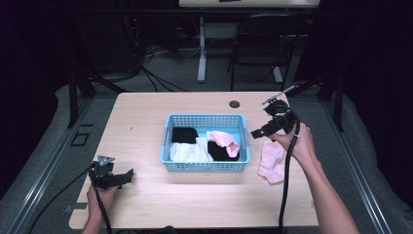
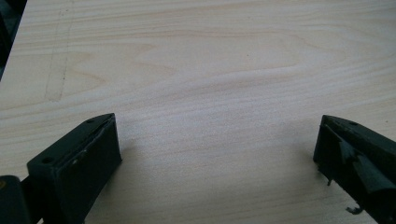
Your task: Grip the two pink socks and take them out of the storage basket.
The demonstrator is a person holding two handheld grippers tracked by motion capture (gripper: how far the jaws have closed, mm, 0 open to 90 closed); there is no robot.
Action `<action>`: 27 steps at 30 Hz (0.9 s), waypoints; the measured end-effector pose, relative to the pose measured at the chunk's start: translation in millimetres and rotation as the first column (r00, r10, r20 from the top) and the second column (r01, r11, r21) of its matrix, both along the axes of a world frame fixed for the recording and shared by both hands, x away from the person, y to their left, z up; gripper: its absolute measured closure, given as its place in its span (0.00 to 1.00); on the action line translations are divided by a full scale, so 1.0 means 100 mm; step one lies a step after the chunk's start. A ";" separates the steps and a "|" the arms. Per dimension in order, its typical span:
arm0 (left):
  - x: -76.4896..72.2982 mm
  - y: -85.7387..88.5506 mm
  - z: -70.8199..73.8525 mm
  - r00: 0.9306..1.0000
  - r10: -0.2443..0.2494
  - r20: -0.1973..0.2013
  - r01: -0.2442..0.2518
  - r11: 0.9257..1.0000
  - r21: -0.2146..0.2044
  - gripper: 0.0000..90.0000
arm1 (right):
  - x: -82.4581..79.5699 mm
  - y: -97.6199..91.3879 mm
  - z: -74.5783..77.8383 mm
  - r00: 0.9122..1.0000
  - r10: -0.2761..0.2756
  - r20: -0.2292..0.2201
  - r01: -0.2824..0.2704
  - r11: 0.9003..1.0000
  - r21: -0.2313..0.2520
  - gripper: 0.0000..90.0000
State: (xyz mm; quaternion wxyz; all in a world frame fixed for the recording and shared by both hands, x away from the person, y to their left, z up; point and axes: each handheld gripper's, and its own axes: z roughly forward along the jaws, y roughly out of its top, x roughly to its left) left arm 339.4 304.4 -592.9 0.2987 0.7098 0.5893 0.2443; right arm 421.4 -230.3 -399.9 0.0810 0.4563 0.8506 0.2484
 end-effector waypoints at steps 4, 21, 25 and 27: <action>0.00 0.00 0.00 1.000 -0.001 -0.001 0.001 1.000 -0.001 0.01 | 0.07 0.24 0.03 0.999 0.048 -0.005 -0.049 0.999 -0.005 0.16; 0.00 0.00 0.00 1.000 -0.005 -0.002 0.005 1.000 0.002 0.01 | 0.35 0.84 -0.28 0.986 0.130 -0.108 -0.132 0.991 -0.006 0.06; 0.00 0.00 0.00 1.000 -0.005 -0.002 0.005 1.000 0.002 0.01 | 0.39 0.93 -0.38 0.982 0.137 -0.130 -0.140 0.990 -0.013 0.06; 0.00 0.00 0.00 1.000 -0.005 -0.003 0.005 1.000 0.002 0.01 | 0.43 0.98 -0.44 0.976 0.153 -0.153 -0.158 0.987 -0.016 0.06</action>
